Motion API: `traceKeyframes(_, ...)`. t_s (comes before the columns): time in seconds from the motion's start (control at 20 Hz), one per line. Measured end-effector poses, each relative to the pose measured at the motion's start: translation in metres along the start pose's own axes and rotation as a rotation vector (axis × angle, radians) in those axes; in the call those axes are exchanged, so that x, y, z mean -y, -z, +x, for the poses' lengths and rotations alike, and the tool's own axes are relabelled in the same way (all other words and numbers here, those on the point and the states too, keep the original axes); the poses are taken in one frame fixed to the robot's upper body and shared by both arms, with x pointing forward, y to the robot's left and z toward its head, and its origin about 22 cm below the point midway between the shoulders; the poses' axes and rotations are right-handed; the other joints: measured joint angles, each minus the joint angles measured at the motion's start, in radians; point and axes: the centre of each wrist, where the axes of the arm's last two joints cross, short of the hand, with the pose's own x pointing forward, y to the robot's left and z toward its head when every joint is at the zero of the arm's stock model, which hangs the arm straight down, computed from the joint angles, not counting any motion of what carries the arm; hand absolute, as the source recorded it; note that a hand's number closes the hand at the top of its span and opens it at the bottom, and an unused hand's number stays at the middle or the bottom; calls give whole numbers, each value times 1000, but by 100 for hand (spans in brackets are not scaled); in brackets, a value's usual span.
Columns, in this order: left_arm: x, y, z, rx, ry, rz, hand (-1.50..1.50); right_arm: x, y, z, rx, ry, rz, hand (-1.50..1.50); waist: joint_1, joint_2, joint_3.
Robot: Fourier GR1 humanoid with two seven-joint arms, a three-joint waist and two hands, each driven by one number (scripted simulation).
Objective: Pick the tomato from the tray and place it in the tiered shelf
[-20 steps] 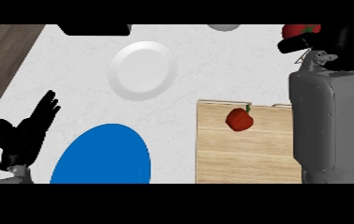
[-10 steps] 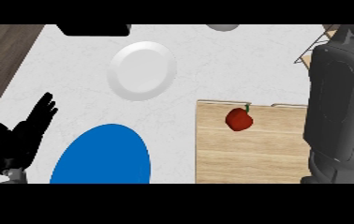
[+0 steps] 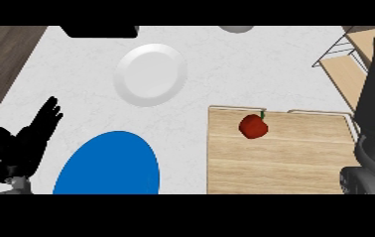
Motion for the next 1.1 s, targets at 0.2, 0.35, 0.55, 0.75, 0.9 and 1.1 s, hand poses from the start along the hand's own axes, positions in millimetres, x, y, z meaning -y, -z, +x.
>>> traceKeyframes(0.2,-2,0,1,3,-2,1,0,2,23,0,-28,-47,7,150,1,1,0)
traceKeyframes(0.35,-2,2,-2,6,-3,2,0,4,37,-1,-49,-84,-4,150,-1,2,0)
traceKeyframes(0.55,-1,2,0,5,2,-1,0,-5,61,-16,-89,-147,-12,150,-2,2,1)
traceKeyframes(0.75,-4,3,-3,2,-1,4,0,-13,79,-29,-118,-194,-15,150,-2,3,1)
traceKeyframes(0.9,-2,3,-3,3,2,5,0,-21,93,-41,-141,-197,-9,150,-1,3,1)
traceKeyframes(1.1,-8,-1,0,7,1,0,0,-32,107,-61,-179,-164,-1,150,0,3,1)
